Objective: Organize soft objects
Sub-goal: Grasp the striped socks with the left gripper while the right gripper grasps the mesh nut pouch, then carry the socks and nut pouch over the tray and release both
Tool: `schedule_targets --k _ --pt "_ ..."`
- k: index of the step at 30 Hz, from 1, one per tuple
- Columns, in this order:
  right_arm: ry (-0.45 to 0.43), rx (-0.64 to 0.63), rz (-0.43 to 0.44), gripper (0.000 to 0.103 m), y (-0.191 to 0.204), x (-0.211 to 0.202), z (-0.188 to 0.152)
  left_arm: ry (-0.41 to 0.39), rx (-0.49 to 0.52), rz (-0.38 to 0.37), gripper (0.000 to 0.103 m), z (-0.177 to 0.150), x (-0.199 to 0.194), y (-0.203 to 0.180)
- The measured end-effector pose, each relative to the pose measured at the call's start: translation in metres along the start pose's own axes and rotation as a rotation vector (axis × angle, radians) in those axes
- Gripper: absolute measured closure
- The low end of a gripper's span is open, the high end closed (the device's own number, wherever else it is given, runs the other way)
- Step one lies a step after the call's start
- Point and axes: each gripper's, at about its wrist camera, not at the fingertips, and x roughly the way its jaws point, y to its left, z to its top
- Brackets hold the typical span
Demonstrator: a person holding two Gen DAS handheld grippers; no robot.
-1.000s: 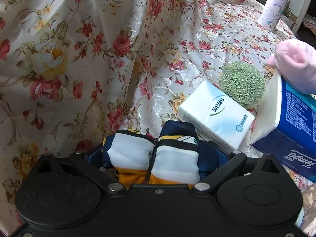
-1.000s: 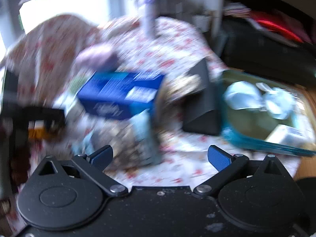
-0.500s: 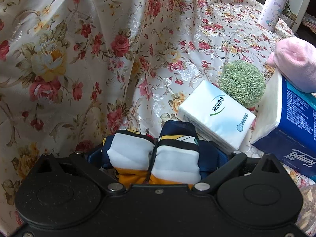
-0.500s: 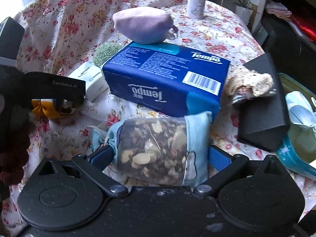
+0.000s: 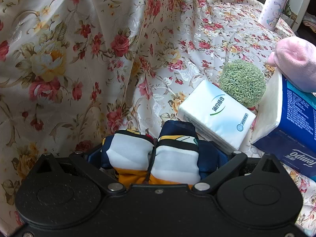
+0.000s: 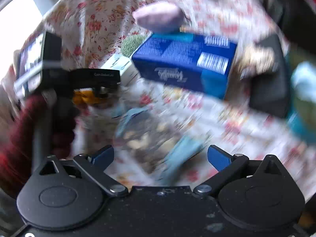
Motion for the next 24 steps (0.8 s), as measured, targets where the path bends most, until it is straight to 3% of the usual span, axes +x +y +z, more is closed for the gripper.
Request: schedule_targets --k 11,13,14,17,22,24 --pt "0.015 -0.404 -0.164 0.001 0.047 0.054 -0.008 0.005 -0.003 -0.002 0.005 0.000 0.000 0.000" --pt "0.044 -0.385 -0.163 0.005 0.044 0.059 -0.010 0.005 -0.003 -0.002 0.005 0.000 0.000 0.000" --pt "0.046 -0.347 -0.134 0.019 0.038 0.057 -0.008 0.006 -0.003 -0.003 0.005 0.001 0.000 0.000" --pt "0.078 -0.205 -0.061 0.044 0.016 0.046 -0.001 0.009 -0.008 -0.008 0.005 0.001 0.000 0.001" --pt "0.101 -0.071 -0.019 0.050 -0.017 0.019 -0.007 0.014 -0.026 -0.016 0.007 0.002 -0.001 0.003" --pt "0.084 -0.055 -0.016 0.050 -0.026 0.009 -0.016 0.007 -0.035 -0.010 0.012 0.001 -0.004 0.004"
